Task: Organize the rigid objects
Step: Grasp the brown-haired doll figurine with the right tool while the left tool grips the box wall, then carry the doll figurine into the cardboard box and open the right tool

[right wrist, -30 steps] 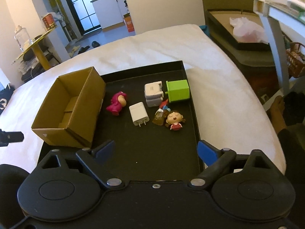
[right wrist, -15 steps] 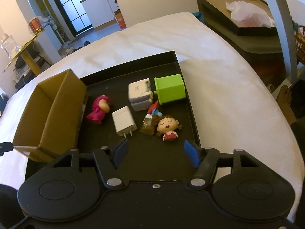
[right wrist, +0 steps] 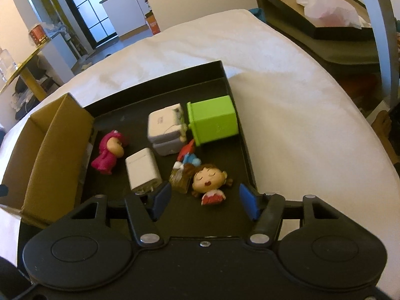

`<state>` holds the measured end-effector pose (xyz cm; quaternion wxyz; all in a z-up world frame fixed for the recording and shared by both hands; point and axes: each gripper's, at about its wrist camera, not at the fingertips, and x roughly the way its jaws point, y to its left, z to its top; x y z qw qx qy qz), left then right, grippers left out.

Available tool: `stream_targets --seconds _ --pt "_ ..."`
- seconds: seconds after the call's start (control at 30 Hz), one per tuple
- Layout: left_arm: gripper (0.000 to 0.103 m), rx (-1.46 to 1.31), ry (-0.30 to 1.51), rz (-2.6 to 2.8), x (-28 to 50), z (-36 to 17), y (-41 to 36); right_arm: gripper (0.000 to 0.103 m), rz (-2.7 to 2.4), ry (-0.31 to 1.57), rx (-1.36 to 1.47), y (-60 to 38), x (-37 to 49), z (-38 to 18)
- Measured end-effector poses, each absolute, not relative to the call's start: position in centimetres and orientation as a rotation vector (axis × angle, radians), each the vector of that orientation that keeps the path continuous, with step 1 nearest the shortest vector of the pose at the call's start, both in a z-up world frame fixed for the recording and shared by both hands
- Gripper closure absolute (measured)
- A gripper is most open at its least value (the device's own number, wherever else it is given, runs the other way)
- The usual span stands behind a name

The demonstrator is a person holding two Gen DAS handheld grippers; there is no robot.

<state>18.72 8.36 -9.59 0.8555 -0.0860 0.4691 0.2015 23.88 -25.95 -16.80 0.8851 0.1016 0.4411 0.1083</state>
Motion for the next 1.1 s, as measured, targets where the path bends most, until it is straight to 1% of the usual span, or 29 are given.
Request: stream_targets --seconds 0.13,0.2,0.3,0.37,0.4,0.43,0.47,0.53,0.57,0.9,1.1 --pt "0.042 -0.183 1.002 0.446 19.2 -10.7 8.4 0.045 0.224 0.911 0.213 -25.9 24.6 -17.3" --pt "0.044 -0.183 1.01 0.454 19.3 -11.2 8.4 0.045 0.226 0.903 0.2 -25.6 24.8 -17.7" --pt "0.051 -0.199 1.019 0.466 19.4 -11.9 8.4 0.048 0.208 0.906 0.164 -25.2 24.8 -18.2" --pt "0.061 -0.205 1.023 0.475 19.5 -12.4 8.4 0.05 0.21 0.89 0.148 -25.1 24.6 -18.3" --pt "0.063 -0.209 1.025 0.477 19.5 -12.6 8.4 0.051 0.216 0.887 0.144 -24.9 24.6 -18.3" --pt "0.069 -0.214 1.025 0.477 19.5 -12.7 8.4 0.057 0.225 0.891 0.146 -24.8 24.7 -18.5" --pt "0.079 -0.215 1.029 0.477 19.6 -12.8 8.4 0.058 0.227 0.899 0.149 -24.8 24.8 -18.7" --pt "0.087 -0.219 1.031 0.478 19.7 -12.9 8.4 0.063 0.22 0.879 0.133 -24.8 24.8 -18.7" --pt "0.088 -0.219 1.025 0.48 19.6 -12.9 8.3 0.072 0.226 0.879 0.129 -24.7 24.8 -18.7" --pt "0.09 -0.232 1.023 0.449 17.8 -12.8 7.8 0.073 0.254 0.907 0.135 -24.4 23.6 -18.4" --pt "0.091 -0.219 1.022 0.429 16.9 -12.9 7.6 0.073 0.259 0.898 0.117 -23.7 22.7 -17.3"
